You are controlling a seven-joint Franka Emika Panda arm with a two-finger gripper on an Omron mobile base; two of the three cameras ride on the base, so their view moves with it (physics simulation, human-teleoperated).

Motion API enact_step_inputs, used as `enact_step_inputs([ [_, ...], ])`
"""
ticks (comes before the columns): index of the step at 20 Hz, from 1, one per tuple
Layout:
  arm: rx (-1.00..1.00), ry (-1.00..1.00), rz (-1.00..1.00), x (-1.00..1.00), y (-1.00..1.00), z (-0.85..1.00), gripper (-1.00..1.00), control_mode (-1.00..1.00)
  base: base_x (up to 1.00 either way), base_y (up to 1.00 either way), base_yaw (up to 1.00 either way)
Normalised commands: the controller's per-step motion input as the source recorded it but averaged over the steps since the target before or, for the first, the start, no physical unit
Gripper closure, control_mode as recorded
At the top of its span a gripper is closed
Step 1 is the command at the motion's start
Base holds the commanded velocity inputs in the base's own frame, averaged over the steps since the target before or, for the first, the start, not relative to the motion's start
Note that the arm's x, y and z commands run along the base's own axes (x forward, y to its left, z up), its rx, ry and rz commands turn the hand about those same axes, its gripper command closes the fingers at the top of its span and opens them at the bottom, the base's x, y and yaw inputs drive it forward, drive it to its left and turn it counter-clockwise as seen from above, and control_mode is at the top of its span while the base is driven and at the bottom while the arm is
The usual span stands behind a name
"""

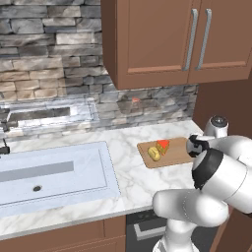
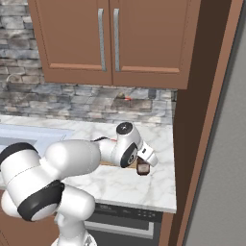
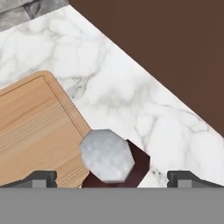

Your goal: Retrieve the reheated potato from the microwave, then place the potato, cheese, and condiment on the cutting board.

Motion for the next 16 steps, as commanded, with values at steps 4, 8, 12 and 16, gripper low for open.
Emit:
enact_step_inputs([
  [4, 0.0, -0.01, 0.0, 0.05, 0.04, 0.0, -1.0, -1.0, 0.0, 0.0, 0.0],
  [8, 0.0, 0.0, 0.01, 0.13, 0.0, 0.0, -1.0, -1.0, 0.0, 0.0, 0.0],
  [12, 0.0, -0.02, 0.02, 0.07, -0.11, 0.0, -1.0, -1.0, 0.0, 0.0, 0.0],
  [16, -0.01, -0.07, 0.01, 0.0, -0.16, 0.0, -1.0, -1.0, 0.0, 0.0, 0.0],
])
